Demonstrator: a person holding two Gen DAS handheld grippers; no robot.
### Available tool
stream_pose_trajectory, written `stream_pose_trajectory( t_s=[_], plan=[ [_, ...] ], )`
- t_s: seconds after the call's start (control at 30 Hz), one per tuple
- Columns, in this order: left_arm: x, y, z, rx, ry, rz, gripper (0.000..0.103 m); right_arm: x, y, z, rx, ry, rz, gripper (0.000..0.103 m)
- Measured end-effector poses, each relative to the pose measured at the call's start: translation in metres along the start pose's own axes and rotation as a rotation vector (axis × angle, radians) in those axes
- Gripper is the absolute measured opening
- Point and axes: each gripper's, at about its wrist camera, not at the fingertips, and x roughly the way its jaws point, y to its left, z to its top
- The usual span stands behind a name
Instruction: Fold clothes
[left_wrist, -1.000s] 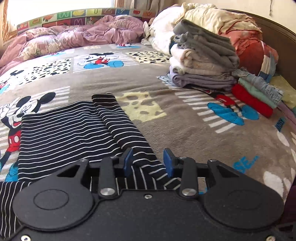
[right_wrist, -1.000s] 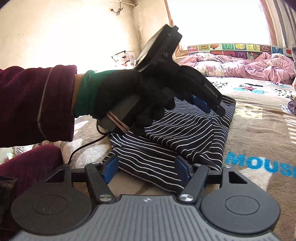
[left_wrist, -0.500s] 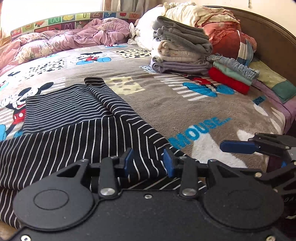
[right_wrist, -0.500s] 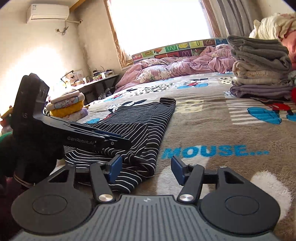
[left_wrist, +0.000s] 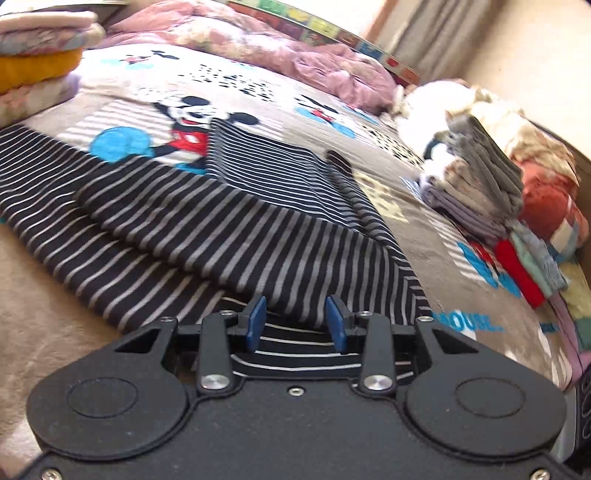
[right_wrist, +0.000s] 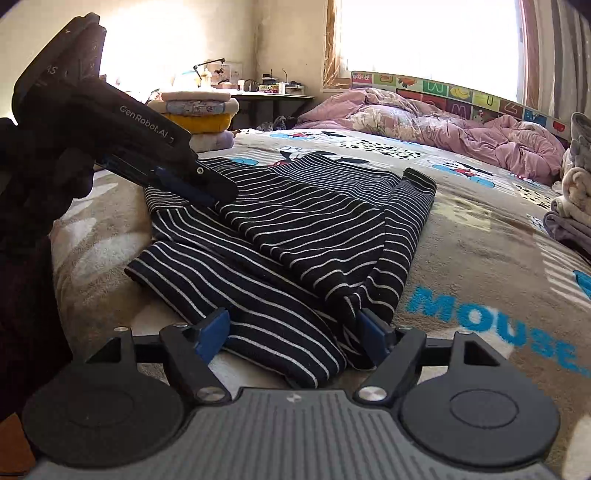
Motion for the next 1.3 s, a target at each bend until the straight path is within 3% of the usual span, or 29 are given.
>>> stream_pose_trajectory(
  t_s=[0.23, 0.6, 0.63, 0.7, 0.83, 1.0, 1.3],
  plan=[
    [-0.021, 0.057, 0.021, -0.241, -0.120, 0.090, 0.035, -0.019, -0.007, 0.008, 0.029, -0.136, -0.045, 0.075],
    [0.006, 0.113, 0.043, -0.508, -0.172, 0.137, 0.034, 0.002, -0.009, 0.002, 0.042, -0.098, -0.007, 0.075],
    [0.007, 0.115, 0.045, -0.513, -0.176, 0.140, 0.030, 0.002, -0.010, 0.002, 0.050, -0.102, -0.008, 0.075],
    [0.007, 0.116, 0.048, -0.513, -0.177, 0.142, 0.007, 0.001, -0.012, 0.002, 0.067, -0.110, -0.008, 0.075],
    [-0.002, 0.097, 0.063, -0.478, -0.182, 0.103, 0.005, 0.001, -0.015, 0.002, 0.084, -0.116, 0.002, 0.075],
    [-0.003, 0.038, 0.103, -0.388, -0.198, -0.013, 0.004, 0.001, -0.019, 0.002, 0.112, -0.114, 0.013, 0.075],
    [0.064, -0.052, 0.157, -0.321, -0.148, -0.110, 0.004, 0.002, -0.023, 0.002, 0.149, -0.095, 0.047, 0.077]
  ],
)
